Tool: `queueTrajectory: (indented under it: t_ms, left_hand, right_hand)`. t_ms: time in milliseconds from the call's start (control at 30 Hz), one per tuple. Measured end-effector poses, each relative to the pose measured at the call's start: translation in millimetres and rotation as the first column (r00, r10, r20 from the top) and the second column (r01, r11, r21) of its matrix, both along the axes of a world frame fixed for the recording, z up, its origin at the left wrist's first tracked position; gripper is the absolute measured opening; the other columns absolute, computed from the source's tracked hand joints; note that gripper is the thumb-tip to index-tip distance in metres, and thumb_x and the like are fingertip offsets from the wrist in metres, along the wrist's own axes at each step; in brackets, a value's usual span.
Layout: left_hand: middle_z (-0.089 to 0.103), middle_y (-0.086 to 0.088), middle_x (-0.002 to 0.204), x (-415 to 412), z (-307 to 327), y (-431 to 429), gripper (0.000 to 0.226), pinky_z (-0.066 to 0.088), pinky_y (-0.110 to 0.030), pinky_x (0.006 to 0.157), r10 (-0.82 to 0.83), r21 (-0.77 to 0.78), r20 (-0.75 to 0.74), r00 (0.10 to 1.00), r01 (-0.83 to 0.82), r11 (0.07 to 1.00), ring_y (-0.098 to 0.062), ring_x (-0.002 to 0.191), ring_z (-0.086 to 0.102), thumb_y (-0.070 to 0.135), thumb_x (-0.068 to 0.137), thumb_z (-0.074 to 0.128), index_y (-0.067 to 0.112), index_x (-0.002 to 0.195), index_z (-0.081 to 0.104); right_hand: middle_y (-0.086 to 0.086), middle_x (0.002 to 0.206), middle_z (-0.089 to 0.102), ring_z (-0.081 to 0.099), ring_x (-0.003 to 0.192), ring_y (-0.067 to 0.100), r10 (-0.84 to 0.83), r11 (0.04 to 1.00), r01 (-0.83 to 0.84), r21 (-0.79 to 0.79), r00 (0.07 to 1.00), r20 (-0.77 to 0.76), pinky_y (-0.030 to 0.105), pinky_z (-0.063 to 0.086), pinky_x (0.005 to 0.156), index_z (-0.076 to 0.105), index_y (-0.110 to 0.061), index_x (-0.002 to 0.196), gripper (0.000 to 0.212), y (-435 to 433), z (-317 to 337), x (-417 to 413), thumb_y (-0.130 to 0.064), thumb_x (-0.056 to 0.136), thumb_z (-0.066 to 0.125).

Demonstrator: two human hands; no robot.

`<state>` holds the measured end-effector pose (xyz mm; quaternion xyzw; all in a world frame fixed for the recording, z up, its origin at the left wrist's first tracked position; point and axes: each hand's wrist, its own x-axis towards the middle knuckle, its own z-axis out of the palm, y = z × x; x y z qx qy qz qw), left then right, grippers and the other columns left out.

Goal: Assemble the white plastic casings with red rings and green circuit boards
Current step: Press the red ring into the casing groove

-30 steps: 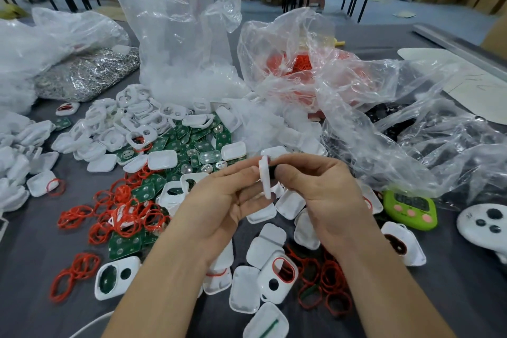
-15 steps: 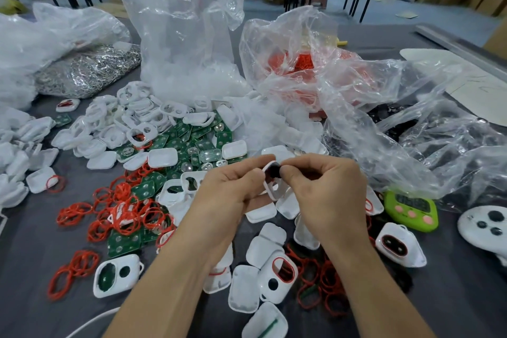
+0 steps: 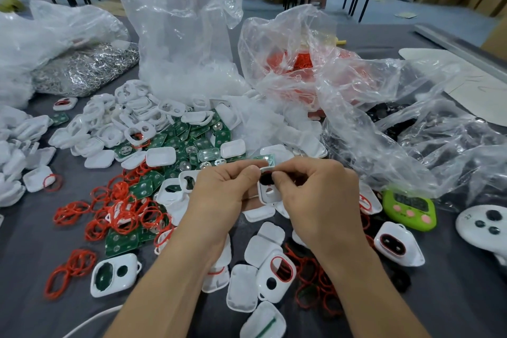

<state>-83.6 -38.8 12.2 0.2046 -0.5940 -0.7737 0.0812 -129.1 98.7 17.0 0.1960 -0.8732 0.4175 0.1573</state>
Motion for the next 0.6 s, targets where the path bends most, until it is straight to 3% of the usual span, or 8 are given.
queueTrajectory:
  t_ms: [200, 333, 467, 533, 600]
  left_hand:
    - [0.079, -0.017, 0.092, 0, 2, 1, 0.025, 0.061, -0.027, 0.063, -0.018, 0.031, 0.009, 1.000, 0.018, 0.999, -0.023, 0.079, 0.078, 0.003, 0.100, 0.059, 0.010, 0.093, 0.082]
    - [0.079, -0.014, 0.089, 3, 5, -1, 0.021, 0.059, -0.023, 0.062, -0.027, 0.068, -0.009, 1.000, 0.028, 0.997, -0.017, 0.072, 0.074, 0.004, 0.094, 0.065, 0.014, 0.090, 0.083]
    - [0.080, -0.013, 0.090, 5, 5, -2, 0.030, 0.057, -0.027, 0.068, -0.062, -0.062, -0.043, 0.997, 0.059, 0.996, -0.020, 0.075, 0.071, -0.006, 0.086, 0.071, 0.021, 0.091, 0.083]
    - [0.080, -0.010, 0.086, 5, 4, -2, 0.036, 0.058, -0.024, 0.066, -0.033, -0.142, -0.052, 0.998, 0.025, 0.990, -0.018, 0.073, 0.075, -0.012, 0.085, 0.067, 0.020, 0.087, 0.083]
    - [0.080, -0.006, 0.082, 5, 3, -1, 0.036, 0.061, -0.026, 0.069, 0.017, -0.234, -0.052, 0.998, -0.029, 0.972, -0.017, 0.074, 0.077, -0.011, 0.085, 0.065, 0.020, 0.087, 0.082]
  right_hand:
    - [-0.016, 0.065, 0.070, 0.066, 0.063, 0.006, -0.098, 0.995, 0.098, 0.007, 0.995, 0.020, 0.030, 0.057, 0.064, 0.079, -0.029, 0.076, 0.010, -4, 1, 3, -0.031, 0.077, 0.088]
    - [-0.020, 0.064, 0.069, 0.067, 0.065, -0.001, -0.108, 0.982, 0.143, -0.124, 0.961, 0.253, 0.014, 0.051, 0.059, 0.074, -0.029, 0.072, 0.018, -3, 0, -2, -0.038, 0.073, 0.090]
    - [-0.008, 0.067, 0.075, 0.069, 0.062, 0.006, 0.130, 0.941, 0.066, -0.333, 0.836, 0.533, 0.026, 0.052, 0.064, 0.078, -0.027, 0.073, 0.010, 2, 2, -9, -0.030, 0.078, 0.086]
    - [-0.005, 0.066, 0.074, 0.066, 0.059, 0.007, 0.174, 0.941, 0.031, -0.337, 0.811, 0.559, 0.028, 0.051, 0.063, 0.079, -0.027, 0.073, 0.009, 1, 3, -8, -0.027, 0.079, 0.086]
    - [-0.008, 0.064, 0.073, 0.064, 0.057, 0.004, 0.159, 0.960, -0.012, -0.279, 0.845, 0.510, 0.022, 0.051, 0.060, 0.077, -0.029, 0.072, 0.010, 0, 1, -7, -0.029, 0.080, 0.084]
